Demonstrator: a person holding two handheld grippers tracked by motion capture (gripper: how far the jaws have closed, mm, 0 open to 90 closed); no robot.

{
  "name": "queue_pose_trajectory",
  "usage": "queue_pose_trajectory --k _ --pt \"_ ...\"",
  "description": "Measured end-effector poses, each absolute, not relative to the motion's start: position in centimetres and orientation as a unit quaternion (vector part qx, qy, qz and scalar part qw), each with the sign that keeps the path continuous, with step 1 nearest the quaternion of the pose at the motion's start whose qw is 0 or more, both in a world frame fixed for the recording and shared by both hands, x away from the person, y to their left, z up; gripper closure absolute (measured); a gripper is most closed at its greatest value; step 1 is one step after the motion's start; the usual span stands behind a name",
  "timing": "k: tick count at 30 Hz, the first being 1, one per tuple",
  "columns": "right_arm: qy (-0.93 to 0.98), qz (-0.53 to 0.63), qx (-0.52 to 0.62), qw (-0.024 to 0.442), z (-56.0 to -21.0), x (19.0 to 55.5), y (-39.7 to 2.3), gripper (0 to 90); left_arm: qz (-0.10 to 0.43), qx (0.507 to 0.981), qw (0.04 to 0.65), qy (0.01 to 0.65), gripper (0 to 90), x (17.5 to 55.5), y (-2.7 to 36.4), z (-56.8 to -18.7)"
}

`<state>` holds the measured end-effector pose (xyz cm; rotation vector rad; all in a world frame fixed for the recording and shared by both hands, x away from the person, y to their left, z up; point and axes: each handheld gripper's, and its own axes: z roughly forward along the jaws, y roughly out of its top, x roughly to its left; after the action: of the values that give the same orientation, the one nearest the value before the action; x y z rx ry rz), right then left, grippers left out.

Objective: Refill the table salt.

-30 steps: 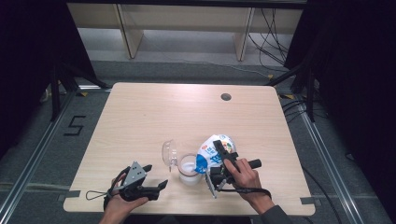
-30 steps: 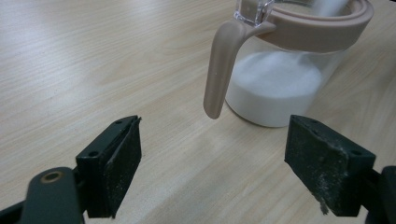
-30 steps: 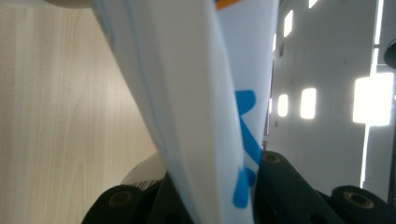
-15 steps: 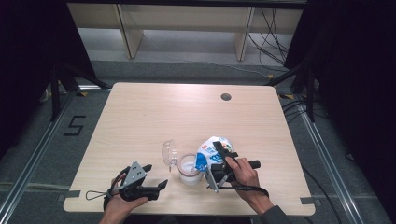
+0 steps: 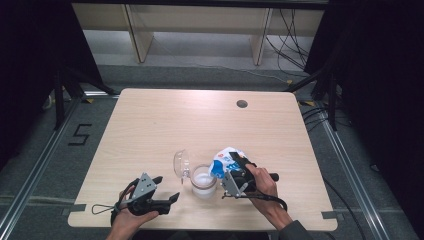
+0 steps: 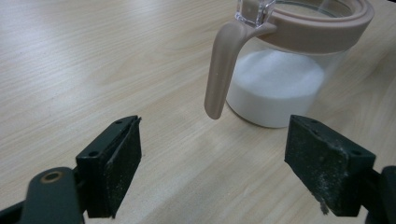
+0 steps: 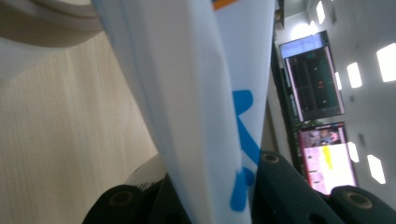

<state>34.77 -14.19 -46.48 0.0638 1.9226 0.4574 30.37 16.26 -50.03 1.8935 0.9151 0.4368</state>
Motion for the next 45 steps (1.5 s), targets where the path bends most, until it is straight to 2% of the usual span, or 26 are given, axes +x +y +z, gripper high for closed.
queue_pose_trajectory --k 27,34,45 --pt "0.829 0.397 0.2 0.34 -46.2 37.2 -17.4 87.1 0.179 0.775 0.477 0.375 18.3 30.4 16.3 -50.0" --pt "0.821 0.423 0.23 0.308 -46.5 37.9 -18.7 87.5 0.179 0.775 0.477 0.375 18.3 30.4 16.3 -50.0" --pt "0.804 0.44 0.27 0.296 -46.4 38.4 -20.5 87.6 0.178 0.774 0.477 0.375 18.3 30.3 16.3 -50.0"
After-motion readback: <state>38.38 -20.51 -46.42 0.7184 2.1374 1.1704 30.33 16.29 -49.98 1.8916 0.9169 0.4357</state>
